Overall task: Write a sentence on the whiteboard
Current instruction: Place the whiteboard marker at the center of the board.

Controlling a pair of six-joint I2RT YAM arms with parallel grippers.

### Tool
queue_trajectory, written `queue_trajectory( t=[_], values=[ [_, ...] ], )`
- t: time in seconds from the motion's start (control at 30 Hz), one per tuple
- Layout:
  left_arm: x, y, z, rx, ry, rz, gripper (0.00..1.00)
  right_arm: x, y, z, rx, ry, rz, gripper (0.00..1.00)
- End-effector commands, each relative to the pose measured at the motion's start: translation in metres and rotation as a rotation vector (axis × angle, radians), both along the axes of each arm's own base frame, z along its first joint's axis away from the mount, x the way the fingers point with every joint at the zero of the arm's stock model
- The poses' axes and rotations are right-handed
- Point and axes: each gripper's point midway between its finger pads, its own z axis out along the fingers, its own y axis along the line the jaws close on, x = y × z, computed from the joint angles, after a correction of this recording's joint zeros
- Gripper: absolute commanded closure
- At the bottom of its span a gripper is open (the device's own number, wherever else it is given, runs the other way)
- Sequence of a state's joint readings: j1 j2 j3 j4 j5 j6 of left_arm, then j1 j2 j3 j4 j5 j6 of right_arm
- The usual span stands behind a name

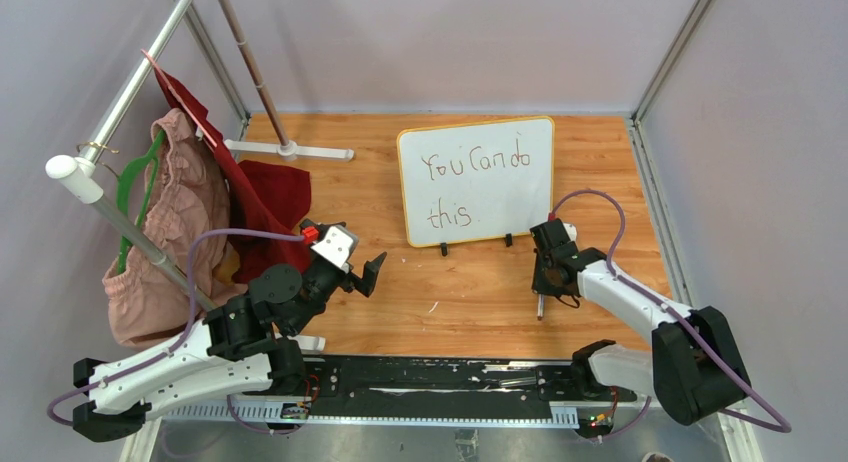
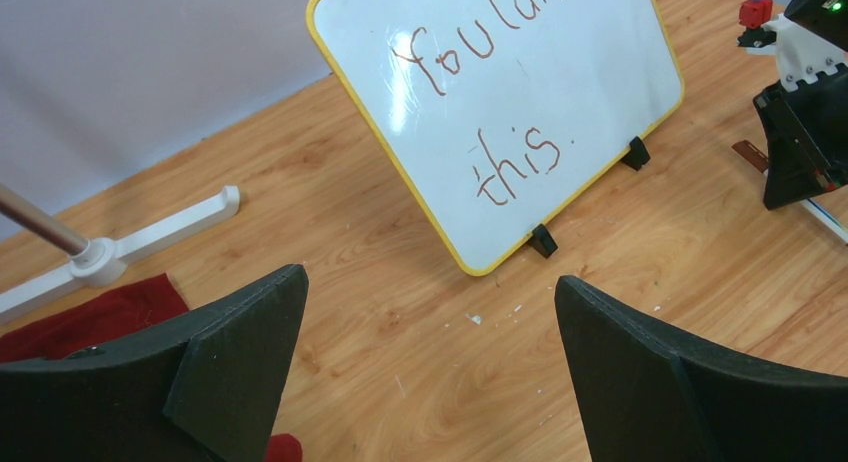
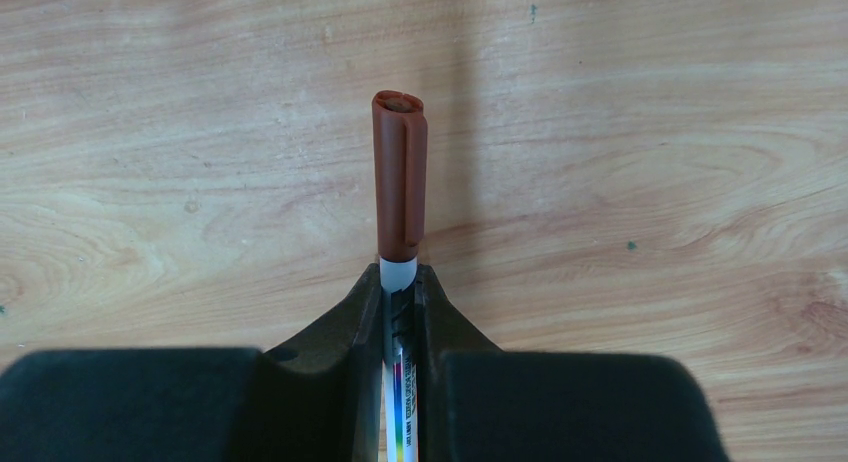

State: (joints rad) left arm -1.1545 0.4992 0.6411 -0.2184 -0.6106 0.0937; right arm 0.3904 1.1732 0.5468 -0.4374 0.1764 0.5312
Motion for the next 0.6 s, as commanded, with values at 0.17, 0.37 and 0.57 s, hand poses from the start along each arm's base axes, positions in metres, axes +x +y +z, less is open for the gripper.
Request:
queue_trajectory(
  t=[0.17, 0.37, 0.57],
  values=[
    [-0.001, -0.004, 0.004, -0.037, -0.007, -0.011, 0.0, -0.005, -0.005, -0.007, 0.002, 0.015, -0.02, 0.86],
    [-0.001, -0.004, 0.003, -0.036, -0.006, -0.013, 0.0, -0.008, -0.007, -0.009, 0.005, 0.016, -0.029, 0.79],
    [-0.001, -0.005, 0.003, -0.036, -0.006, -0.017, 0.0, -0.009, -0.007, -0.009, 0.008, 0.016, -0.03, 0.77]
  ],
)
